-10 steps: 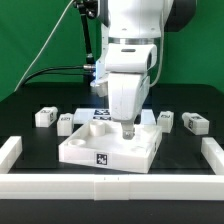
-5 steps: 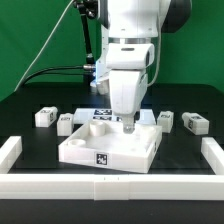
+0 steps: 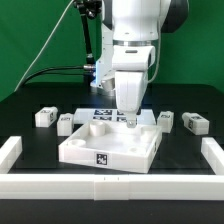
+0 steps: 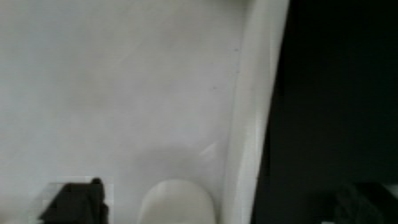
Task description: Assemble one leg
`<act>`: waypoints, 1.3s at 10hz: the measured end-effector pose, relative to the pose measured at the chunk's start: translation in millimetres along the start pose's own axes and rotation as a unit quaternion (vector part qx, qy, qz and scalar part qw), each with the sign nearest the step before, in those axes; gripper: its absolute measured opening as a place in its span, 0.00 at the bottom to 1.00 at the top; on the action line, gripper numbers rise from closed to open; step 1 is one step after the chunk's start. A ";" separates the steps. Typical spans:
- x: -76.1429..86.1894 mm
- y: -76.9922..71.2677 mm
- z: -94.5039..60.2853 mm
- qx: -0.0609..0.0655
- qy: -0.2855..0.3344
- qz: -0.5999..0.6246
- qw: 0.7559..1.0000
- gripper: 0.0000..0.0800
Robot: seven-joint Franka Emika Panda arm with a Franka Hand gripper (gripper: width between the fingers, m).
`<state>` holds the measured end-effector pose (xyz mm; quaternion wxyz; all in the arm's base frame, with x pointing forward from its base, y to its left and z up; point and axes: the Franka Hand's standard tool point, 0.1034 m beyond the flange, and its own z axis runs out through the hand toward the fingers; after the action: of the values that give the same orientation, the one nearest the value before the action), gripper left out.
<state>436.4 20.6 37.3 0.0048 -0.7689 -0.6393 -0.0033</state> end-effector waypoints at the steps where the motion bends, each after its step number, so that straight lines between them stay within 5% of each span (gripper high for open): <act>1: -0.2 -0.2 0.3 0.000 0.000 0.000 1.000 0.81; 3: -2.0 -0.9 2.4 0.001 0.000 0.000 1.000 0.81; 6: -17.7 -8.7 26.8 0.011 0.004 0.015 1.000 0.81; 10: -15.6 -10.8 30.6 0.015 0.004 0.023 1.000 0.81; 12: -16.6 -11.5 31.5 0.016 0.004 0.024 1.000 0.49; 13: -16.7 -11.5 31.6 0.016 0.004 0.024 1.000 0.49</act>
Offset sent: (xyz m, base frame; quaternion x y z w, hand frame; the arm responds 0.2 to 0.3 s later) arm -0.0082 -0.0203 -0.0367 0.0001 0.0340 0.0187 0.9992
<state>422.0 6.6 5.6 0.0195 -0.7838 -0.6206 0.0042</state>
